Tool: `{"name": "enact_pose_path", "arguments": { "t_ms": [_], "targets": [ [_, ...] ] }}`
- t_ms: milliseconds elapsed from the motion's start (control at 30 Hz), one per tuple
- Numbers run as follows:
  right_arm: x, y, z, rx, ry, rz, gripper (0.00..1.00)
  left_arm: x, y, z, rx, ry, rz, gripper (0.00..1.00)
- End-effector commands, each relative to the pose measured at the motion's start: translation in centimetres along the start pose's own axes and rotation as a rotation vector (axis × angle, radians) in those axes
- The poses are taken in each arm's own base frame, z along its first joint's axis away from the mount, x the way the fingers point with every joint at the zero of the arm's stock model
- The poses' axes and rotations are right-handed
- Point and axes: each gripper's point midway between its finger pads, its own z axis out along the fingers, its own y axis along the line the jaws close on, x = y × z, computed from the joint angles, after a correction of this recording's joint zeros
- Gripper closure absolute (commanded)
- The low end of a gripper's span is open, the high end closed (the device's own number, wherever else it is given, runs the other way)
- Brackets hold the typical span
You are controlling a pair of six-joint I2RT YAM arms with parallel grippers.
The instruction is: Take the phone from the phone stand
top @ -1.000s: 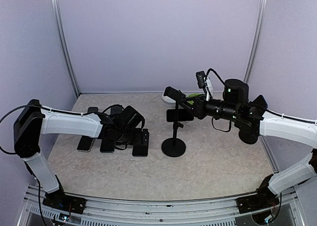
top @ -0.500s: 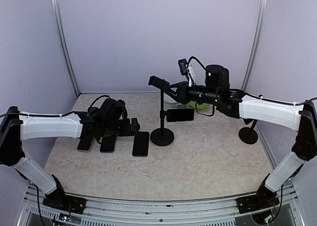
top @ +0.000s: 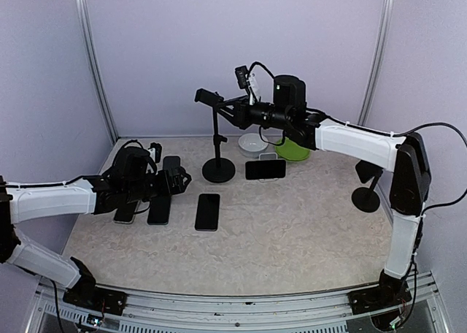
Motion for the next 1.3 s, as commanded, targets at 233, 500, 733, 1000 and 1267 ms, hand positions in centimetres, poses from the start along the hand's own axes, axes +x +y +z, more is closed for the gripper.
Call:
{"name": "enact_pose_path", "arguments": {
  "t_ms": [233,500,733,1000,1267],
  "targets": [
    [-3.6,-2.1,3.9,-0.071,-0.149,-0.155,1.00,0.3,-0.9,0.0,0.073,-0.006,0.001,0.01],
    [-1.3,-3.9,5.2,-0.083,-0.141,-0.142,1.00,0.2,-0.8,-0.2,0.070,-0.019,0.019,0.01],
    [0.8,-4.9,5.4,-0.112,-0.135,-0.084,0.96,0.1,-0.6,0.1,0.059,-0.014,0.026,0.01],
    [1.1,-5.1,5.0,-0.113,-0.124,-0.075,0.56,0.1,-0.9,0.5,0.062,-0.003,0.031,0.01],
    [0.9,-5.4,3.5,-0.116,-0.129,-0.071,0.34,0.0,-1.5,0.9,0.084,0.006,0.035,0.01]
  ]
}}
